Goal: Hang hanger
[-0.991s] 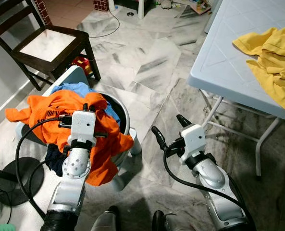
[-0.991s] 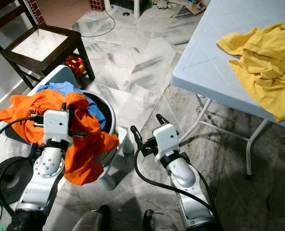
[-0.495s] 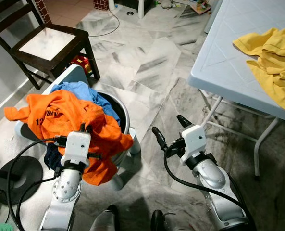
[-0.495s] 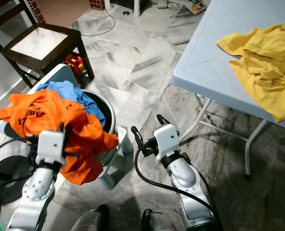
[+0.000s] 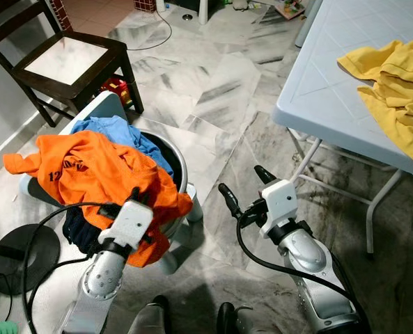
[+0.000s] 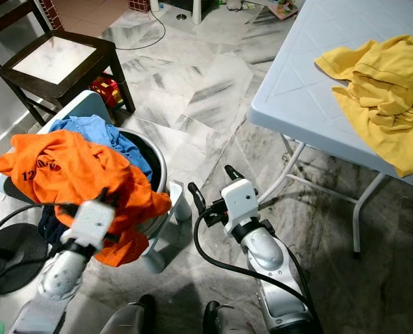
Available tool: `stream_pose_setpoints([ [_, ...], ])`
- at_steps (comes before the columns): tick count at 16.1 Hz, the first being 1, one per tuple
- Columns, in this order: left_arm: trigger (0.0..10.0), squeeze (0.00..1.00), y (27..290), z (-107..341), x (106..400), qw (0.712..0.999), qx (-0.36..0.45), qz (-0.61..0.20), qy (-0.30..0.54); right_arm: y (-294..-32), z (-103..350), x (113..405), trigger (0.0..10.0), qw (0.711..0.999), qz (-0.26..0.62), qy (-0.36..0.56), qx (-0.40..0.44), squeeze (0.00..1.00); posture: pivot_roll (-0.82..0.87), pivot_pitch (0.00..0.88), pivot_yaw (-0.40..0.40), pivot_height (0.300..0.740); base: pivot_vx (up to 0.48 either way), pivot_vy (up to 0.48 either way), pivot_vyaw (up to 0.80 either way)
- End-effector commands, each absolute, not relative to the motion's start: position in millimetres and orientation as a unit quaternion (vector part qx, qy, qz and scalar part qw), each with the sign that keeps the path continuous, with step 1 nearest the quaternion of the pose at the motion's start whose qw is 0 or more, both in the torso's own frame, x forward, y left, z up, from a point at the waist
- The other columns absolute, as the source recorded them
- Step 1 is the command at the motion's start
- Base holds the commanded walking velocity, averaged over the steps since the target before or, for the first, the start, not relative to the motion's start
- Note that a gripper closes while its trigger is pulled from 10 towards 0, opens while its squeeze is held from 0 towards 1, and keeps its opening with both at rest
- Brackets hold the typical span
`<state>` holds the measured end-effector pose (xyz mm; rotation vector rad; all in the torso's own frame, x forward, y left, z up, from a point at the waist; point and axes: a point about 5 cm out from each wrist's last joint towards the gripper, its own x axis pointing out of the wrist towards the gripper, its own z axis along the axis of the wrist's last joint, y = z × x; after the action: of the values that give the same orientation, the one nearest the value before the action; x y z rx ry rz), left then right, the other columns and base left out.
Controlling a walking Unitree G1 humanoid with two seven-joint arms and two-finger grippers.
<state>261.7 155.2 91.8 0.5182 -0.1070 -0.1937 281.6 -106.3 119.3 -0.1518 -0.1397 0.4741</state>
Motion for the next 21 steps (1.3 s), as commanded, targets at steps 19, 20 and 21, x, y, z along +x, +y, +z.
stream_pose_setpoints([
  [19, 10.0, 0.50, 171, 129, 269, 0.998, 0.052, 0.009, -0.025, -102, 114, 280, 10.0, 0.965, 0.244, -0.059, -0.075, 0.00, 0.07, 0.262, -0.057, 0.740, 0.000, 0.000, 0.00],
  [20, 10.0, 0.16, 169, 129, 270, 0.999, 0.043, 0.002, -0.021, -101, 114, 280, 10.0, 0.965, 0.244, -0.059, -0.075, 0.00, 0.07, 0.262, -0.057, 0.740, 0.000, 0.000, 0.00],
  [21, 10.0, 0.00, 167, 127, 270, 1.000, 0.025, 0.002, -0.001, -101, 114, 280, 10.0, 0.965, 0.244, -0.059, -0.074, 0.00, 0.07, 0.265, -0.054, 0.740, 0.000, 0.000, 0.00],
])
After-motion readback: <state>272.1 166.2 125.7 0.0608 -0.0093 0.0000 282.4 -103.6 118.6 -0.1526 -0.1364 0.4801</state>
